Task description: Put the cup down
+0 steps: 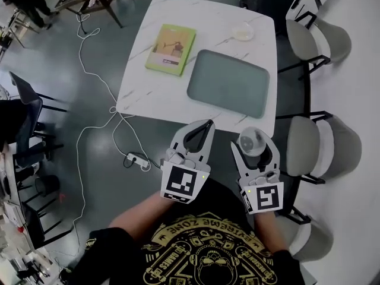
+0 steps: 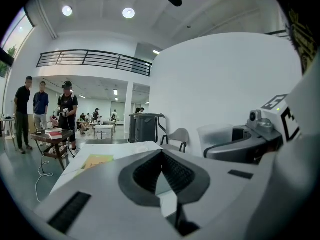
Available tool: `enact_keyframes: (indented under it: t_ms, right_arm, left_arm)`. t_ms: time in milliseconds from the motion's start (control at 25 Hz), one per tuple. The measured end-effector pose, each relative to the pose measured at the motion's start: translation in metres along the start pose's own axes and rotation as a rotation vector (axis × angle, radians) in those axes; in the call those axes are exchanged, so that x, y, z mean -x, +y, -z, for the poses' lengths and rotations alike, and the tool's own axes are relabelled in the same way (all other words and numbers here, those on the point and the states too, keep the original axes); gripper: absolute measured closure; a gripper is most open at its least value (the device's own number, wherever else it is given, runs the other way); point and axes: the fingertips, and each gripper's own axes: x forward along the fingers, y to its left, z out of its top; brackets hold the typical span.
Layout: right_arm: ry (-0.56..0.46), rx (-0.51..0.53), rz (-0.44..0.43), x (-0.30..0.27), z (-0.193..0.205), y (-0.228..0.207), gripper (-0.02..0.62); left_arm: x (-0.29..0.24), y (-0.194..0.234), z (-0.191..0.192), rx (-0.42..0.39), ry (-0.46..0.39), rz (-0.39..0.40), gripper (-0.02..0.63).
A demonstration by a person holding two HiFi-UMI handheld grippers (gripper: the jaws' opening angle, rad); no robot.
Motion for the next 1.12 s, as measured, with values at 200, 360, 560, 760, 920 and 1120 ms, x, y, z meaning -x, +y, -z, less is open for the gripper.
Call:
enact_keyframes:
  t_ms: [200,360,560,760,920,1120]
  right_arm:
    - [0.004,0.016,0.024,-0.025,-0.009,-0.001,0.316]
    - [0.015,0.018,0.032,-0.038,-0.011,-0.006,0.316]
    - [0.013,0.017,0.035,-0.059,-0.012,-0.022,0.316]
    - [0.017,0.022,0.004,-0.083,-0.006,-0.040,0.316]
    - [0.019,0.011,-0.033,-0.101,0.004,-0.056,0.315]
    - [0.023,-0.005,-0.086,-0.120,0.015,-0.072,0.315]
  left_arm:
    - [-0.010,0.023,-0.001,-0.009,-0.007,0.009,0.603]
    - [-0.016,0.033,0.000,0.009,-0.005,0.000,0.603]
    - [-0.030,0.044,0.002,0.033,0.007,-0.021,0.603]
    - [-0.048,0.054,0.004,0.042,0.027,-0.074,0.603]
    - [-0.065,0.057,0.005,0.043,0.037,-0.116,0.603]
    - [-0.087,0.056,0.005,0.044,0.053,-0.164,0.603]
